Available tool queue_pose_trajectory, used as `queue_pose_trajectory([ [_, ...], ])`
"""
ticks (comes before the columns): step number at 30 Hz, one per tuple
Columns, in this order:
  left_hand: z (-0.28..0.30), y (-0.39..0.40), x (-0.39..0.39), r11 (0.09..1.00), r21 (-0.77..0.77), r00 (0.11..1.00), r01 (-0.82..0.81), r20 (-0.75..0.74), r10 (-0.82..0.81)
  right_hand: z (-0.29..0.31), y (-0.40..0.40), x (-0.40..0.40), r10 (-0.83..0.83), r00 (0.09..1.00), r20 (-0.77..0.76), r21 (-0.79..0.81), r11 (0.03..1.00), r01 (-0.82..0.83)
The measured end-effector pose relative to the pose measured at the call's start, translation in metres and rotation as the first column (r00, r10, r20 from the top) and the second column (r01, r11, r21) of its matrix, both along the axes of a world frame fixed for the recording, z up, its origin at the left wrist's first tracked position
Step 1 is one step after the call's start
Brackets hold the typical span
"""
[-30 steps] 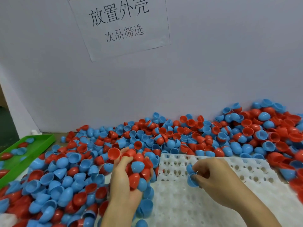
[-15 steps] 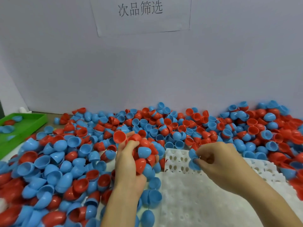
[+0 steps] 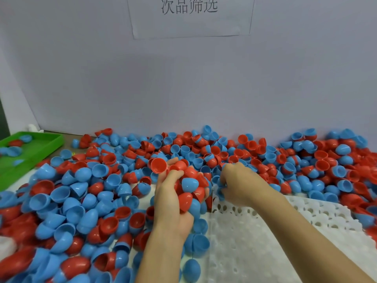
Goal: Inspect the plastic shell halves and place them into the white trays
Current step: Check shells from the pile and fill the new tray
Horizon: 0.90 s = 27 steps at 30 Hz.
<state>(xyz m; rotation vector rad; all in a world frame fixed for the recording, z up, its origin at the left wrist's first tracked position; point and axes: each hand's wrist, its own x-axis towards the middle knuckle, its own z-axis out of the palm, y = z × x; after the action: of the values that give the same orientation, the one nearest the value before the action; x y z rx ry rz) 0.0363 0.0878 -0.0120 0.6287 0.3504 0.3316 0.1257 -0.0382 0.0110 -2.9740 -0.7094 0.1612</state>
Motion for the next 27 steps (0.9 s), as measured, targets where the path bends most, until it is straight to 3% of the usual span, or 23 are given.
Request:
queue_pose_trajectory([
  [4,0.001,0.0,-0.002,0.998,-0.065,1.0,0.021,0.013,-0.02,0.008,-0.008,-0.003,-0.011,1.0,0.001,0.038,0.999,0.011],
  [7,0.0,0.0,-0.001,0.997,-0.075,1.0,0.025,0.021,-0.023,0.016,-0.019,-0.015,-0.008,0.999,0.036,0.263,0.965,-0.001],
  [10,-0.001,-0.002,0.0,0.998,-0.052,0.999,0.045,0.034,-0.043,0.015,-0.02,-0.043,0.014,1.0,0.017,0.611,0.791,-0.021],
  [12,-0.002,-0.003,0.0,0.995,-0.023,0.993,0.097,0.069,-0.095,0.01,-0.018,-0.055,0.042,0.999,-0.027,0.746,0.666,-0.008],
  [17,-0.002,-0.008,0.0,0.974,0.073,0.971,0.213,0.091,-0.219,-0.001,-0.021,-0.055,0.036,0.998,-0.044,0.744,0.669,0.009],
  [23,0.0,-0.012,0.001,0.986,0.034,0.982,0.162,0.089,-0.164,-0.002,-0.032,-0.049,-0.069,0.991,-0.111,0.897,0.423,0.13],
  [27,0.001,-0.013,0.001,0.985,0.051,0.984,0.163,0.058,-0.166,-0.001,-0.035,-0.049,-0.024,0.985,-0.171,0.914,0.37,0.168],
])
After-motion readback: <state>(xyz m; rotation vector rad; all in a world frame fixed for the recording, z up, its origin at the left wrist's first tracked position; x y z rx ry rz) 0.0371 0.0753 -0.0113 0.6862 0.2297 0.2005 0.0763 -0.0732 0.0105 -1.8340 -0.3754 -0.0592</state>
